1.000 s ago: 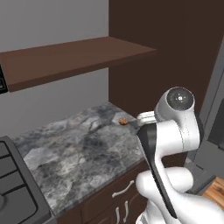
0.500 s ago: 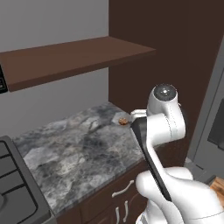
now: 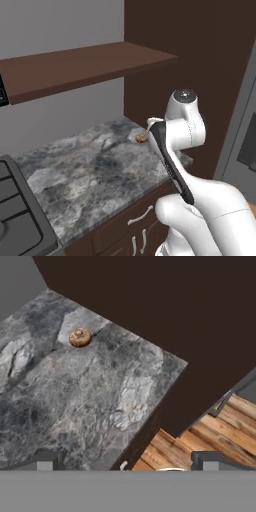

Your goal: Place the beer and liquor on the top shelf of the fridge to keep them out of children's reach, and place the mushroom on lower shelves for easy access.

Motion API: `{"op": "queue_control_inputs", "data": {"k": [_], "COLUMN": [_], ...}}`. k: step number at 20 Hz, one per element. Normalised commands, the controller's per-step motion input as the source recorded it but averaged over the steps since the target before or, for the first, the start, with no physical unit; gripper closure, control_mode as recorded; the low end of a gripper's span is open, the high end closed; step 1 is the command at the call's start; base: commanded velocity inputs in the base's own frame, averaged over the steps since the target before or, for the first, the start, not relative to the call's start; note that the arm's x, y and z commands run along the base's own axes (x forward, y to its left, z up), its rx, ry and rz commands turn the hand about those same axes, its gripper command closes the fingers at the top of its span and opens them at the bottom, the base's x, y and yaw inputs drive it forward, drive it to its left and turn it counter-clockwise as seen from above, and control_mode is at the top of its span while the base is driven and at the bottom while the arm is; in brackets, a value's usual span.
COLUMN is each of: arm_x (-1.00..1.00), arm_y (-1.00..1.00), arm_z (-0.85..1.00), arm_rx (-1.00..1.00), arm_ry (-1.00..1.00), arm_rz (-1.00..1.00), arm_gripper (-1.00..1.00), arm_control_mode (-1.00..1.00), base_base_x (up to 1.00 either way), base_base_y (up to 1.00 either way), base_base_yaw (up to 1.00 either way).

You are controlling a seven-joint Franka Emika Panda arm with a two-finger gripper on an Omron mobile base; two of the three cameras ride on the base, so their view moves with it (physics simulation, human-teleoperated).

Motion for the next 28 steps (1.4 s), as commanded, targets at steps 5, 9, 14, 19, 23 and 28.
{"op": "queue_control_inputs", "data": {"k": [5,9,14,19,23,28], "arm_x": [0.51,0.49,0.45,0.45,0.44,0.43], "arm_y": [0.02,0.02,0.00,0.00,0.00,0.01], "arm_z": [-0.18,-0.34,-0.36,-0.38,-0.37,-0.32], "arm_rx": [0.02,0.00,0.01,0.00,0.00,0.00], "arm_ry": [0.00,0.00,0.00,0.00,0.00,0.00], "arm_rz": [-0.09,-0.05,-0.03,-0.01,-0.01,-0.01], "arm_gripper": [-1.00,-1.00,-1.00,-1.00,-1.00,-1.00], "arm_control_mode": [-1.00,-1.00,-1.00,-1.00,-1.00,-1.00], "base_base_x": [0.00,0.00,0.00,0.00,0.00,0.00], "base_base_y": [0.00,0.00,0.00,0.00,0.00,0.00], "base_base_yaw": [0.00,0.00,0.00,0.00,0.00,0.00]}}
